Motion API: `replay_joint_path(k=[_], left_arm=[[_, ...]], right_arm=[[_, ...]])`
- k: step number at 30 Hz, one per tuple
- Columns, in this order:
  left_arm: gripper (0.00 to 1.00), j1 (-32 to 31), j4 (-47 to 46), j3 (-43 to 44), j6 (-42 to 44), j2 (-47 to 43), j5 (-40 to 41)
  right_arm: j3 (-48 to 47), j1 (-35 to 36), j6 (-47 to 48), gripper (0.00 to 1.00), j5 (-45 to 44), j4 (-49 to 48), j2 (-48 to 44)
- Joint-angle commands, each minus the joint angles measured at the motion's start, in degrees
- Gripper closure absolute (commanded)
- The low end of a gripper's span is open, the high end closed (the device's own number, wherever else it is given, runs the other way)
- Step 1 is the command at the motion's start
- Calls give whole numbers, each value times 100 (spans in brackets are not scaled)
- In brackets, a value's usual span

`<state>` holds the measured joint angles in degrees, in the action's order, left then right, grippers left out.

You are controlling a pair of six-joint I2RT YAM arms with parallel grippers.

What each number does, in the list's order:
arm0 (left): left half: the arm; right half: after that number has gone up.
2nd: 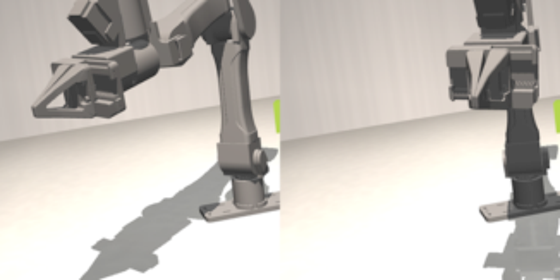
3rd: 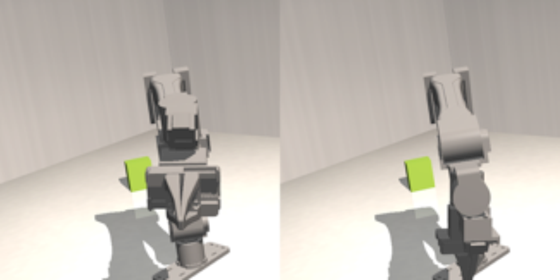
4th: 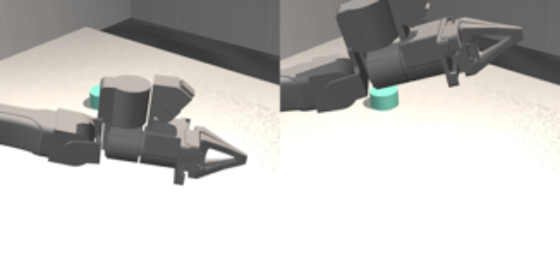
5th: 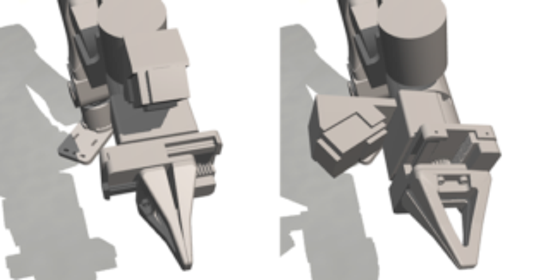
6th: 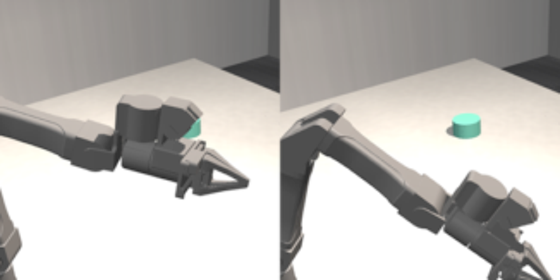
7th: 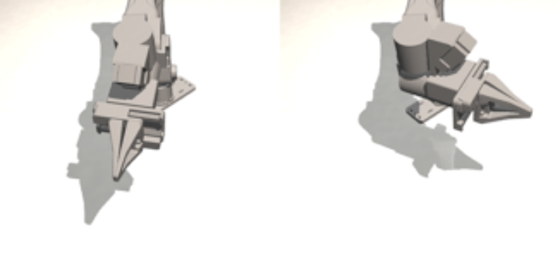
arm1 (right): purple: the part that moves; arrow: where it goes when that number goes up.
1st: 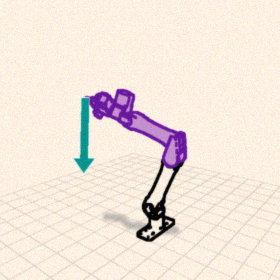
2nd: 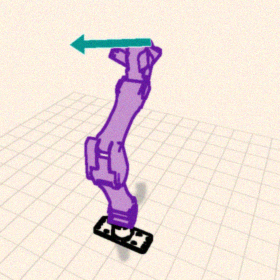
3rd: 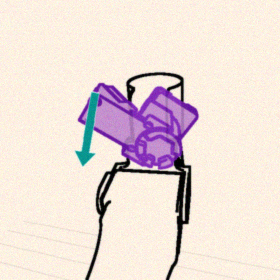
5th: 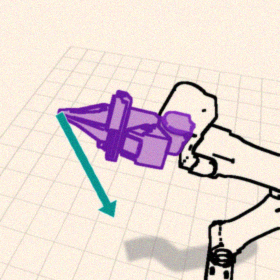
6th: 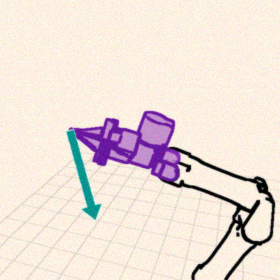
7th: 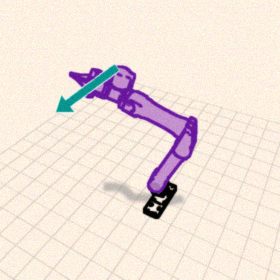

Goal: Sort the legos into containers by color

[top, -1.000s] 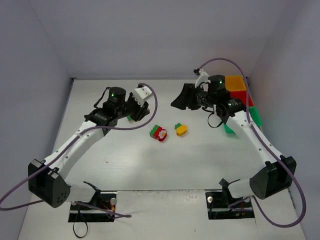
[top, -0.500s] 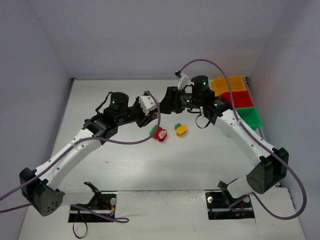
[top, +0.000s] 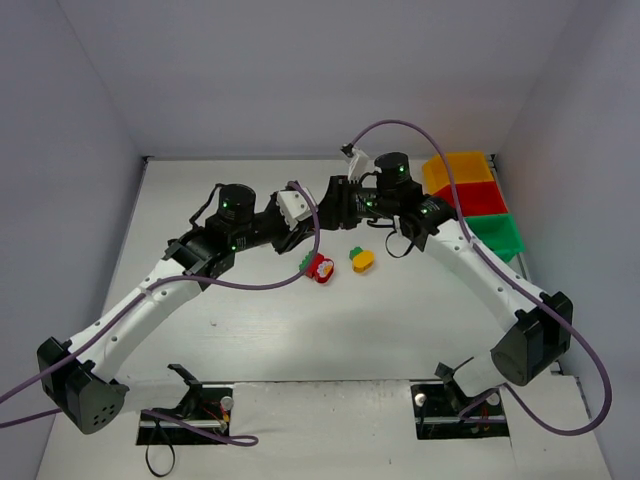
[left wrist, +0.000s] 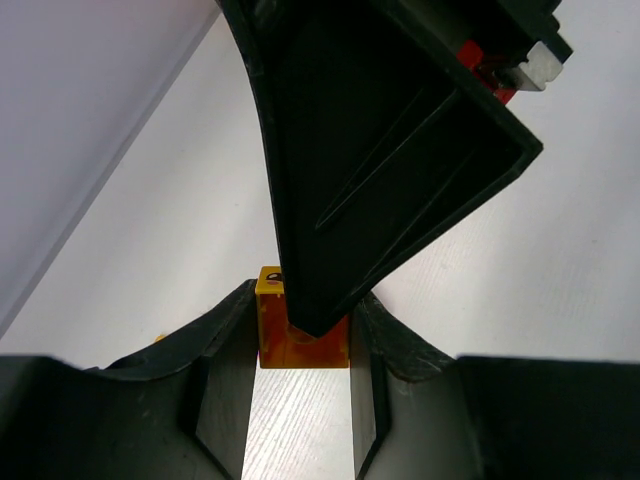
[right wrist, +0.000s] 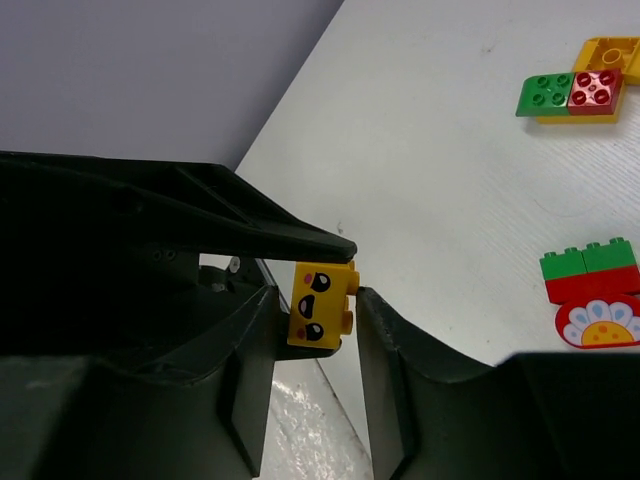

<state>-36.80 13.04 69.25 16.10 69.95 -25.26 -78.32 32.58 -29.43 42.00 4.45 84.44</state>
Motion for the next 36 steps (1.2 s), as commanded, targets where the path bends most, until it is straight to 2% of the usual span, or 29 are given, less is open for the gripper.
replay_joint_path(k=[1, 3, 7, 8, 9, 11, 12, 15, 18, 22, 28, 32, 36], left_arm=[[94, -38, -556, 176, 113, -105, -67], [94, -47, -600, 159, 130, -96, -50], [93, -47, -636, 150, 113, -78, 38], [89, -47, -644, 124, 104, -78, 64], [80, -47, -732, 89, 69, -87, 99], [72, -38, -872, -69, -18, -131, 266], [55, -38, -951, -113, -89, -140, 415], [17, -29, -970, -210, -343, -131, 723], [16, -3, -935, -298, -641, -131, 1206], [15, 190, -829, -439, -1204, -219, 1637], [15, 779, -259, -614, -1969, -306, 1462], [15, 1069, 22, -720, -2303, -395, 1453], [15, 1210, 339, -685, -2348, -386, 1541]], right_arm=[[-157, 56, -80, 69, 344, -559, 55], [-139, 56, -80, 75, 379, -568, 90], [-122, 56, -37, 100, 388, -577, 116], [-113, 56, -2, 100, 336, -568, 107], [-104, 56, 25, 100, 301, -568, 107], [-95, 21, 95, 100, 178, -550, 81], [-95, 3, 182, 100, 3, -524, 72], [-113, -198, 437, 100, -453, -306, 81], [-122, -593, 701, 100, -998, -146, 90], [-104, -1393, 912, 100, -2367, -93, 107], [-525, -2492, 1491, 100, -4529, -119, 773], [-1174, -3054, 1782, 100, -4999, -242, 1547], [-1859, -3512, 1923, 100, -4912, -383, 2373]])
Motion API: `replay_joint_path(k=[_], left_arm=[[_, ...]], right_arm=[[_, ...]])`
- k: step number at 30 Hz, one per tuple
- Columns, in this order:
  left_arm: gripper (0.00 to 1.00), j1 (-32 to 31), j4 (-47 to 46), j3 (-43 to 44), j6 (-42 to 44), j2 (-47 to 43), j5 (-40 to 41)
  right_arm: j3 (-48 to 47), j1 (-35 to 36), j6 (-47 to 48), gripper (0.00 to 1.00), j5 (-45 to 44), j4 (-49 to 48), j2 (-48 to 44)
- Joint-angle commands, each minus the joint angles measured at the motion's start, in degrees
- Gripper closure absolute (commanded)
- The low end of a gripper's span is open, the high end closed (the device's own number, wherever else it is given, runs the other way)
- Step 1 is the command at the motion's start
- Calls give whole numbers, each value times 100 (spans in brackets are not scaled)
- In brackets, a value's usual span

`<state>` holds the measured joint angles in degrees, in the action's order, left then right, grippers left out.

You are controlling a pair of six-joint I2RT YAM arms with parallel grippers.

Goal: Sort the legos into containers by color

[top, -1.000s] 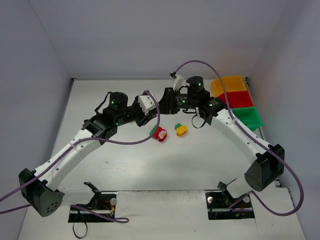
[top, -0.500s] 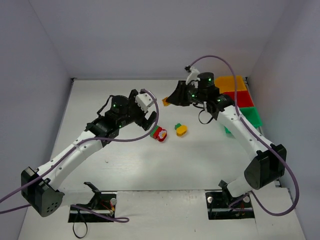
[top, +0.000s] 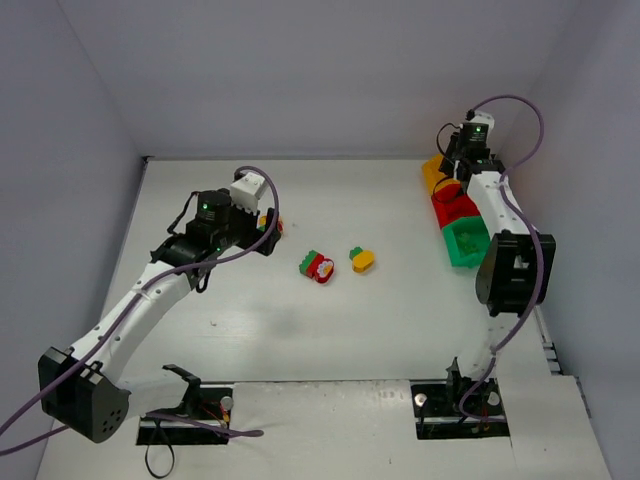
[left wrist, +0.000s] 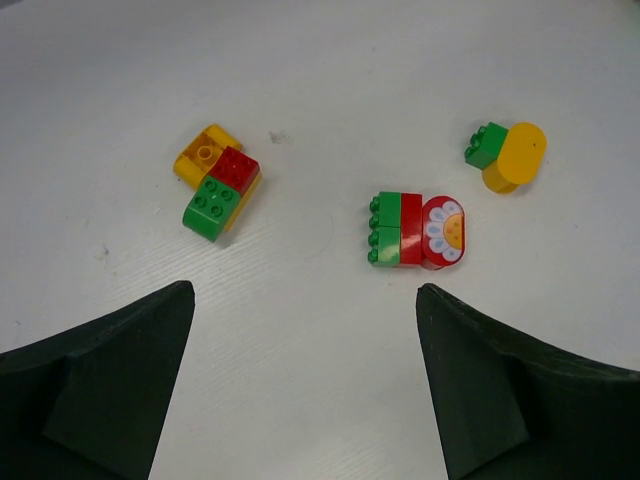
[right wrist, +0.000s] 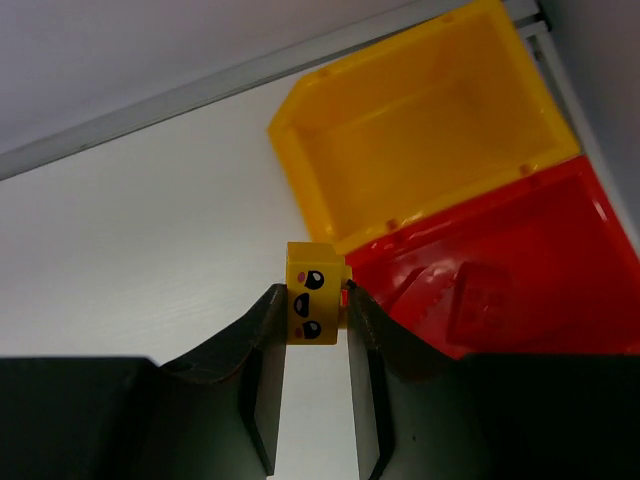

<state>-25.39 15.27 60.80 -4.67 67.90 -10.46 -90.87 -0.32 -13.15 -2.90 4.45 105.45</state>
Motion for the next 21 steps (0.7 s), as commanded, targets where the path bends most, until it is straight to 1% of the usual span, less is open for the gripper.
replay_joint_path(k=[1, 4, 5, 7, 10, 11, 13, 14, 16, 17, 20, 21], left_arm=[[15, 69, 169, 178, -272, -163, 61], [15, 86, 362, 213, -315, -110, 201], [15, 95, 459, 222, -307, -101, 211], [15, 95, 538, 257, -324, -58, 342], [15, 130, 626, 249, -351, 39, 395], [15, 174, 653, 257, -438, 83, 509], [15, 227, 706, 362, -544, 232, 536], [15, 279, 732, 406, -709, 294, 580], [15, 297, 758, 634, -868, 504, 667], [15, 297, 819, 740, -1026, 609, 790], [14, 297, 1100, 1310, -1360, 1084, 983], [10, 297, 1188, 1460, -1466, 1207, 1254]], right_arm=[[-764, -293, 330, 100, -361, -401, 588], [-1309, -460, 427, 100, -168, -392, 1124], [-1450, -504, 462, 100, -150, -557, 1249], [-1861, -539, 585, 98, -71, -550, 1652], [-2319, -575, 734, 83, -1, -542, 2118], [-2417, -583, 769, 71, 34, -541, 2216], [-2654, -584, 866, 59, 131, -515, 2427], [-2707, -592, 893, 49, 157, -515, 2463], [-2787, -592, 919, 44, 167, -506, 2454], [-2796, -592, 928, 40, 193, -506, 2419], [-2735, -592, 954, 37, 237, -498, 2174], [-2673, -584, 937, 37, 228, -471, 2060]])
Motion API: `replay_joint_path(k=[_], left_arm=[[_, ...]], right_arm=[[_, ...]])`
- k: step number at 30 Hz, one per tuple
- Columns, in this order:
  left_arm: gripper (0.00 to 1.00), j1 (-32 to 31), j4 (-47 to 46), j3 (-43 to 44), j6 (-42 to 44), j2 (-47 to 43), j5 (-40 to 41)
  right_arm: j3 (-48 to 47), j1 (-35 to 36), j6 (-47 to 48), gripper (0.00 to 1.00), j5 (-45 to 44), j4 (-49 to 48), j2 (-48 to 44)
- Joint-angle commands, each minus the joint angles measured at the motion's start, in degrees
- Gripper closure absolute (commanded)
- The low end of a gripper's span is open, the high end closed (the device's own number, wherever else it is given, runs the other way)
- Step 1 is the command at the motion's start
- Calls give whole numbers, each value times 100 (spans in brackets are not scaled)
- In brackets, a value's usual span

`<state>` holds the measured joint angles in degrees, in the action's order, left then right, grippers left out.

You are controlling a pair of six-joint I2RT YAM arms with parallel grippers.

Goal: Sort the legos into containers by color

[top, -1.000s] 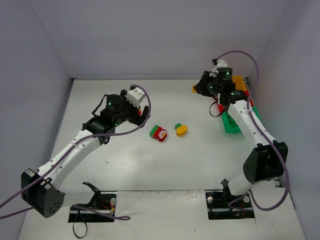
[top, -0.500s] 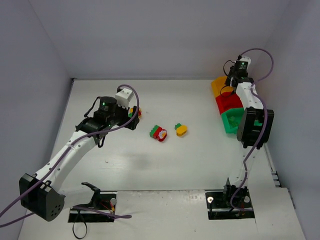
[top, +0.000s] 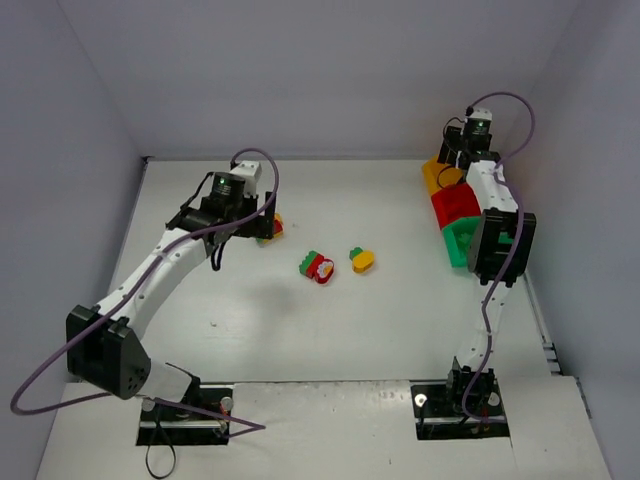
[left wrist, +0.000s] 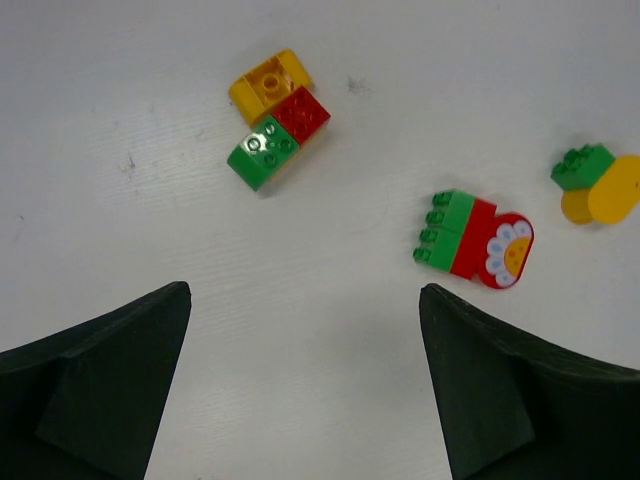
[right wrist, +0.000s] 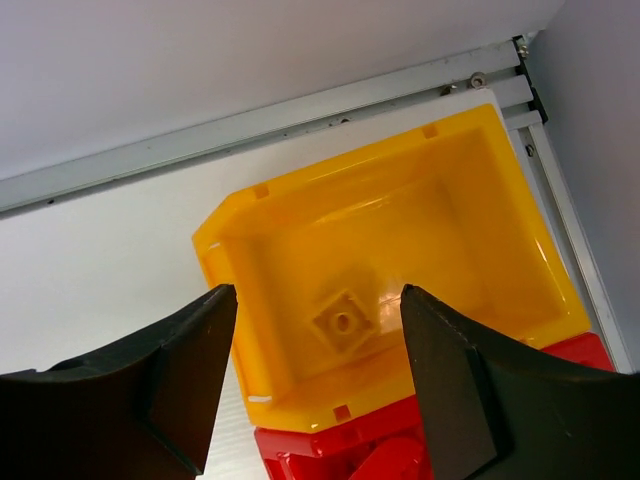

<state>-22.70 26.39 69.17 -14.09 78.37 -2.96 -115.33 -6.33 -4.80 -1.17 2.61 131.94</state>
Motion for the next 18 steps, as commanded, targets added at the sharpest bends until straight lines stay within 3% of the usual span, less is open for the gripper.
replay_joint_path(k=[1, 6, 12, 18], left_arm=[[10, 29, 198, 903, -612, 396, 629], [8, 46, 717, 1801, -1420, 1292, 1419], [8, 125, 1569, 3048, -2290, 2654, 1580], [9, 152, 1878, 4235, -2502, 3913, 1474]], right_arm=[[-149, 26, 76, 37, 238, -288, -860], [923, 132, -398, 37, 424, -288, -2239], [2336, 386, -1040, 36, 582, -288, -3751], [3674, 904, -1225, 36, 776, -288, -4957]])
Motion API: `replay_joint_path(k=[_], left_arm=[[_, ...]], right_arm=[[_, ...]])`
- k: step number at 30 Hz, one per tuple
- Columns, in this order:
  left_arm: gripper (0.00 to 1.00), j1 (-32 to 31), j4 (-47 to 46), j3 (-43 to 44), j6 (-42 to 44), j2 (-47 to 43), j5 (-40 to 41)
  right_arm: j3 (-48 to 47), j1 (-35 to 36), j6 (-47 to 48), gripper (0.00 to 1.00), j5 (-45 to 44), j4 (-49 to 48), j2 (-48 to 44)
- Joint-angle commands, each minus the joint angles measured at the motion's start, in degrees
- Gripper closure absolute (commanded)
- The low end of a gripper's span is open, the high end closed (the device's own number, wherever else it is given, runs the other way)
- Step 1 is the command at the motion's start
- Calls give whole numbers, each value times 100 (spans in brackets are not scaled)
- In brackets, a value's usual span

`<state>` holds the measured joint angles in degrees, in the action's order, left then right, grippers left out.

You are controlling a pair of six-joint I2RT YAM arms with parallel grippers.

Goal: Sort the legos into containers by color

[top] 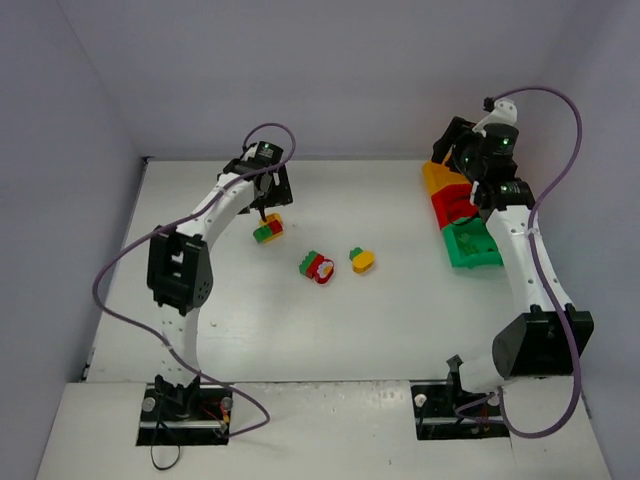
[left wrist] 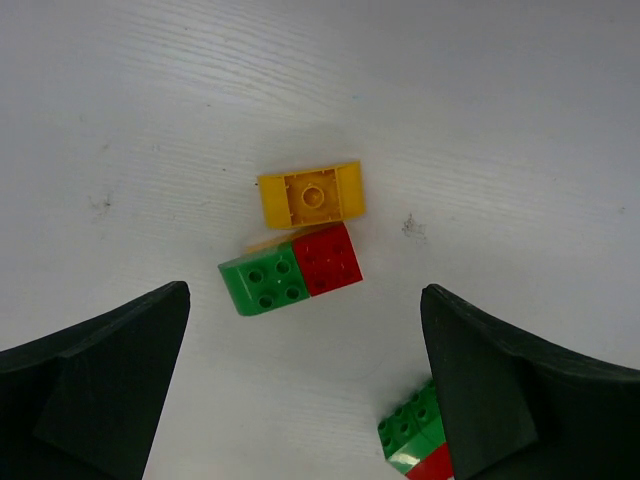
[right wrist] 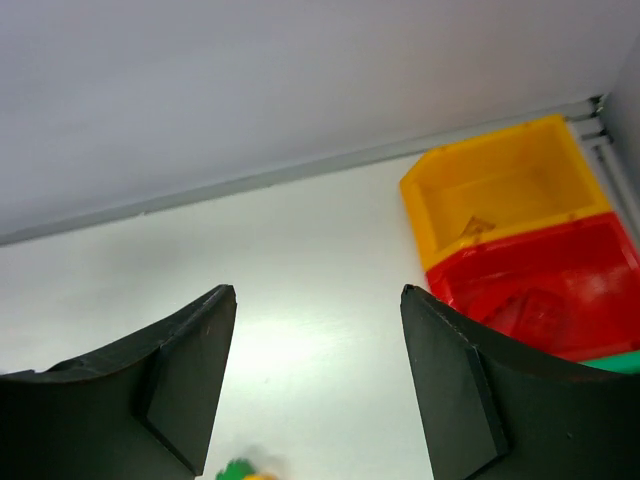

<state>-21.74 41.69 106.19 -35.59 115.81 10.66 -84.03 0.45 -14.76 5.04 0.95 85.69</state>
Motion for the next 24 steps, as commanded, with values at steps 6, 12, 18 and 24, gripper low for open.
replay_joint_path(k=[6, 12, 18, 24], left_arm=[[9, 214, 559, 1122, -764, 995, 16], [9, 284, 594, 1562, -791, 1628, -107], [17, 293, 516, 1729, -861, 2042, -204], [44, 266, 472, 1361, -975, 1938, -204]], right_arm=[[1529, 465, -395, 36, 401, 98, -1220], [2206, 526, -466, 36, 604, 230, -1836], [2417, 526, -361, 36, 621, 423, -2144], [2470, 518, -378, 36, 726, 520, -2276]])
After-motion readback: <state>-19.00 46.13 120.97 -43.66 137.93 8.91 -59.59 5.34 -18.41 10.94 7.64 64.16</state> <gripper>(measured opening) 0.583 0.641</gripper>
